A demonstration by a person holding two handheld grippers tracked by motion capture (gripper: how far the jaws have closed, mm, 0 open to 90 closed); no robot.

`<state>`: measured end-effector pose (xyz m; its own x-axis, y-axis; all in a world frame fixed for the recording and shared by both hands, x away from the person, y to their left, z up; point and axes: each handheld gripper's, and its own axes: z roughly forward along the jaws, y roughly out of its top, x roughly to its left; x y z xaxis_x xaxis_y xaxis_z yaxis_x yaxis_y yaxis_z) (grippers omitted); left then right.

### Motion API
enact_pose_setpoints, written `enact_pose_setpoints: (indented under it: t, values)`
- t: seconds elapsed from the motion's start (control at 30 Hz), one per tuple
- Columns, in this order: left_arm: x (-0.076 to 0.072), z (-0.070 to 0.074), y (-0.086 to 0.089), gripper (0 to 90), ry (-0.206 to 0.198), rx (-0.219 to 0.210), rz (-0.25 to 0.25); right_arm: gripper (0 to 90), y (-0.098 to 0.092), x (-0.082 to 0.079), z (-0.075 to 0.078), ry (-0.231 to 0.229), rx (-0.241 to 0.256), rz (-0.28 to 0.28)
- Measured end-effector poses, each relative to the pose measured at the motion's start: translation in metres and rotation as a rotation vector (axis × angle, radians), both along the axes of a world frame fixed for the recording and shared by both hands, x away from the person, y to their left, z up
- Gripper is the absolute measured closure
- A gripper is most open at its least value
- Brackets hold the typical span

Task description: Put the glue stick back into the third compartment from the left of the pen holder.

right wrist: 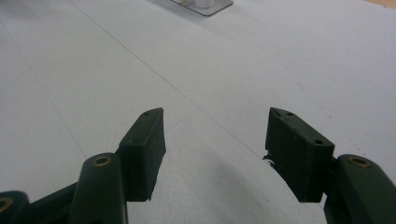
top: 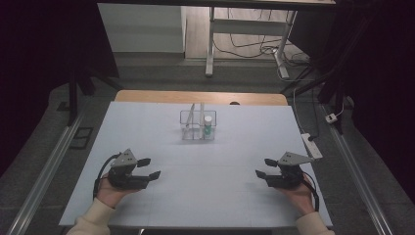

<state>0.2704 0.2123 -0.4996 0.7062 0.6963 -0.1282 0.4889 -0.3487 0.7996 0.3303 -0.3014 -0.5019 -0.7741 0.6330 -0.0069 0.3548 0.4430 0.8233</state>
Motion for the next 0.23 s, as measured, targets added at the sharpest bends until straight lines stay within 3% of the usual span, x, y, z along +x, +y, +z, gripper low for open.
enact_pose_setpoints:
  t: [0.23]
  values:
    - [0.0003, -0.0021, 0.001, 33.3, 0.004, -0.001, 0.008, 36.8, -0.0001, -0.0006, 0.0008, -0.007, 0.0, -0.001]
